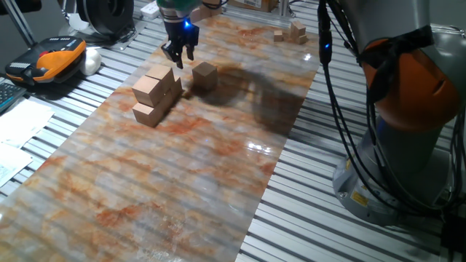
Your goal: Stack the blocks into a pyramid shape
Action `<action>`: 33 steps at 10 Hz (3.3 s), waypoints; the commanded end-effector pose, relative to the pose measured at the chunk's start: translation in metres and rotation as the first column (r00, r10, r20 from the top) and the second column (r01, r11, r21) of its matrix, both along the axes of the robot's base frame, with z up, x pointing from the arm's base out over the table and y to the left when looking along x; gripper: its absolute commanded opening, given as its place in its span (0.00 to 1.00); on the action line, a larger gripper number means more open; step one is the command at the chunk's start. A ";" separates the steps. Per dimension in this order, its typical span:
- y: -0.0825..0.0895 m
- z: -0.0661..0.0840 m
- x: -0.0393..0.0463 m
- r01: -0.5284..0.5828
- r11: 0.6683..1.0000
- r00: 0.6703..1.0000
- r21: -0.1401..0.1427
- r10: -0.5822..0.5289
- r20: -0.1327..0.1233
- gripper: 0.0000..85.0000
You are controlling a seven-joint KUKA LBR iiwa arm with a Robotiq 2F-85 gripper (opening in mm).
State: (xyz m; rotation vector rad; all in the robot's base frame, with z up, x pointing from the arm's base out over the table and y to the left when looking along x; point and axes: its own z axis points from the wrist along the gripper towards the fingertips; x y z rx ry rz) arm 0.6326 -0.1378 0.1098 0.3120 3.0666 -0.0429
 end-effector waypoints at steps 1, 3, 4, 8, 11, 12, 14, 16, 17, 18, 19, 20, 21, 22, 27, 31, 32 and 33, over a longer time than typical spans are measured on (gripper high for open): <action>-0.002 -0.003 -0.0017 0.001 1.000 1.000 0.010 -0.001 0.002 0.80; -0.004 -0.005 -0.0039 0.041 0.999 0.999 -0.001 -0.041 0.008 0.80; -0.005 -0.005 -0.0049 0.048 0.999 0.999 -0.016 -0.048 0.020 0.80; -0.012 -0.005 -0.0123 0.073 0.997 0.997 -0.023 -0.073 0.022 0.80; -0.016 -0.008 -0.0183 0.089 0.996 0.996 0.007 -0.090 0.018 1.00; -0.017 -0.010 -0.0203 0.087 0.996 0.996 0.019 -0.087 0.017 1.00; -0.021 -0.020 -0.0216 0.088 0.996 0.996 0.025 -0.089 0.018 1.00; -0.023 -0.024 -0.0248 0.090 0.996 0.996 0.014 -0.090 0.027 1.00; -0.024 -0.024 -0.0260 0.093 0.996 0.995 -0.006 -0.093 0.031 1.00; -0.024 -0.023 -0.0269 0.102 0.995 0.994 -0.013 -0.101 0.032 1.00; -0.025 -0.024 -0.0282 0.113 0.994 0.993 -0.006 -0.113 0.024 1.00; -0.025 -0.026 -0.0300 0.115 0.993 0.993 0.008 -0.115 0.020 1.00; -0.026 -0.029 -0.0311 0.116 0.993 0.993 0.013 -0.117 0.018 1.00; -0.027 -0.031 -0.0313 0.110 0.994 0.994 0.015 -0.110 0.017 1.00; -0.028 -0.035 -0.0324 0.086 0.996 0.996 0.013 -0.086 0.000 1.00; -0.028 -0.039 -0.0308 0.009 1.000 1.000 -0.005 -0.009 -0.002 1.00; -0.028 -0.040 -0.0310 0.009 1.000 1.000 0.000 -0.009 -0.004 1.00; -0.028 -0.040 -0.0309 0.009 1.000 1.000 -0.002 -0.009 -0.004 1.00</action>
